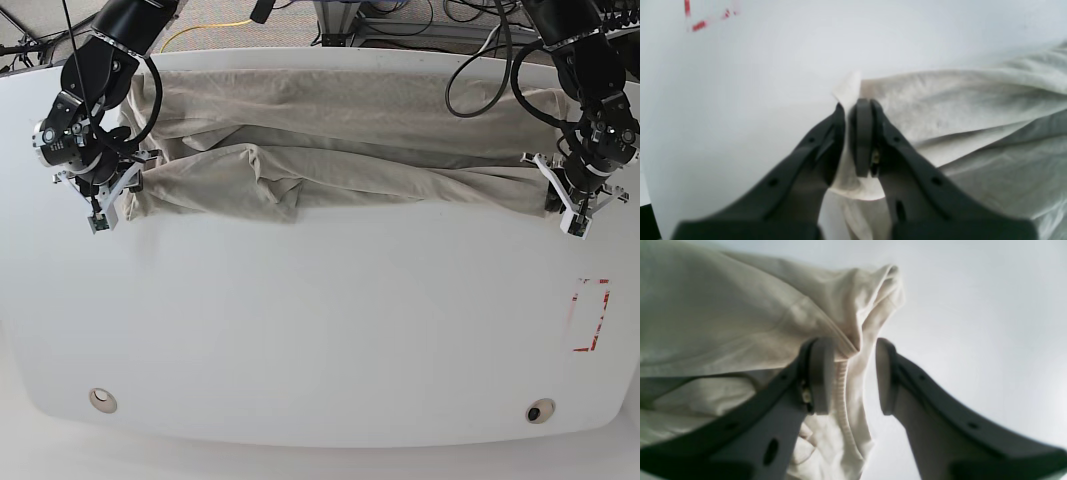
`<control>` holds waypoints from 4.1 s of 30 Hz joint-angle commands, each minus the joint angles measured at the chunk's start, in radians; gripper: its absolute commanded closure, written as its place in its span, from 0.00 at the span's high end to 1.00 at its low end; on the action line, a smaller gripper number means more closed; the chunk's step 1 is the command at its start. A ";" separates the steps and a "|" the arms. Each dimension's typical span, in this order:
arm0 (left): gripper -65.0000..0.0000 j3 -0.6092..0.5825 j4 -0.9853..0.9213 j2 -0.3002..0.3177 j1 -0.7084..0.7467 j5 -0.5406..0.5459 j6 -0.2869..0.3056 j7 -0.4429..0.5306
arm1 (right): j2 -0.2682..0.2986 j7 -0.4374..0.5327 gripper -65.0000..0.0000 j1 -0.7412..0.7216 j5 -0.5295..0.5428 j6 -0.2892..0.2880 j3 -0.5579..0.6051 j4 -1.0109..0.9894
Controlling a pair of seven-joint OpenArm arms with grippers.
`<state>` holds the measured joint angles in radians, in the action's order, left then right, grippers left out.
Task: Fold the T-shirt properly
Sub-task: 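Pull the folded hem further over the shirt with both grippers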
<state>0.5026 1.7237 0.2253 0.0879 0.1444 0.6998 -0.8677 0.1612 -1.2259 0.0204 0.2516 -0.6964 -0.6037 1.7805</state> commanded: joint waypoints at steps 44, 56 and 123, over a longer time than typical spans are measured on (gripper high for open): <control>0.03 0.003 0.000 0.016 -0.004 0.005 -0.002 0.012 | 0.122 0.212 0.00 -0.089 0.163 -0.002 0.347 -0.264; 0.03 0.003 -0.001 0.016 -0.004 0.005 -0.002 0.012 | 0.123 0.183 0.00 -0.040 0.165 -0.002 0.337 -0.103; 0.15 0.046 0.169 0.016 0.346 -0.012 -0.002 0.011 | 0.064 -0.107 0.04 0.396 0.490 -0.002 -0.154 0.215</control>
<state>0.5468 1.8862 0.2260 0.4221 0.1463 0.7006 -0.8696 0.2108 -1.3403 0.4141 0.7372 -0.6964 -0.7509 1.9759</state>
